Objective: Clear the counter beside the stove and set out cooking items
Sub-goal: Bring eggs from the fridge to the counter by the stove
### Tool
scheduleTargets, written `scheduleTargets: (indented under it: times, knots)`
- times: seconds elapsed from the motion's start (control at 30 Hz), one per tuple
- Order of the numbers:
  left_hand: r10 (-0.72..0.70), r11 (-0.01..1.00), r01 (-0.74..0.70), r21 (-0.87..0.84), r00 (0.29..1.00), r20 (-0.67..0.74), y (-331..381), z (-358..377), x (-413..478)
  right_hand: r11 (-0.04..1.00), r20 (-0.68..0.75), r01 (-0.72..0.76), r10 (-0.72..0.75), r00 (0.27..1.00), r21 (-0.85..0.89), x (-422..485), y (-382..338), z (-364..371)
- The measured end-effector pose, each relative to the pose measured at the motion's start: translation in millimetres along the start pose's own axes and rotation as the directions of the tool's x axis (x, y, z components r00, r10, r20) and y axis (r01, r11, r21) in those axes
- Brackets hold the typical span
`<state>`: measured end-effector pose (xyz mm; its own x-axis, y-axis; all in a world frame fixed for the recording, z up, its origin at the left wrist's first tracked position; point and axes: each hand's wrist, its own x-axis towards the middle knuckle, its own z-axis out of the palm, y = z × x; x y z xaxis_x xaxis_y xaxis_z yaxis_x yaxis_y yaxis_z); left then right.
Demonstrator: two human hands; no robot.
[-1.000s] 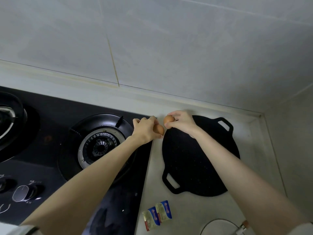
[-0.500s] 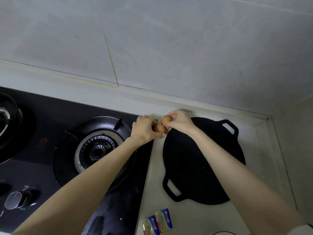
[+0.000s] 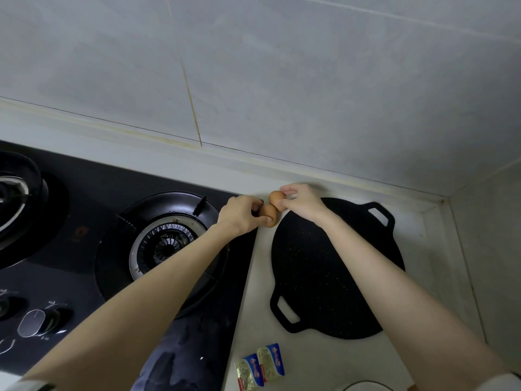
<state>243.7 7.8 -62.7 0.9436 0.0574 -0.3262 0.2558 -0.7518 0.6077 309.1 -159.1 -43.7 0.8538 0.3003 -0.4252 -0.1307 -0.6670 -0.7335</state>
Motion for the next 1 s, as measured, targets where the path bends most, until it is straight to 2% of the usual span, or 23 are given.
scheduleTargets:
  times: [0.13,0.37,0.67,0.8,1.0]
  knots:
    - [-0.002,1.0,0.002,-0.014,0.999,-0.033,2.9,-12.1,-9.1,0.999,-0.029,0.034,-0.034,0.999,-0.004,-11.5,-9.0,-10.4]
    - [0.05,0.996,-0.061,-0.061,0.986,-0.156,15.8,-52.5,-46.2,0.978,-0.093,0.207,-0.207,0.974,-0.009,-51.5,-46.1,-25.2]
    - [0.084,0.986,-0.13,-0.107,0.932,-0.353,13.9,-113.4,-155.1,0.913,-0.143,0.407,-0.399,0.906,0.031,-134.9,-107.1,-3.7]
    - [0.057,0.992,-0.099,-0.074,0.897,-0.438,-4.2,-133.3,-217.2,0.882,-0.096,0.47,-0.465,0.88,0.041,-165.6,-129.1,30.5]
    - [-0.035,0.999,0.025,-0.025,0.804,-0.593,-47.7,-153.2,-341.5,0.803,0.093,0.595,-0.596,0.798,0.039,-225.7,-174.0,98.5]
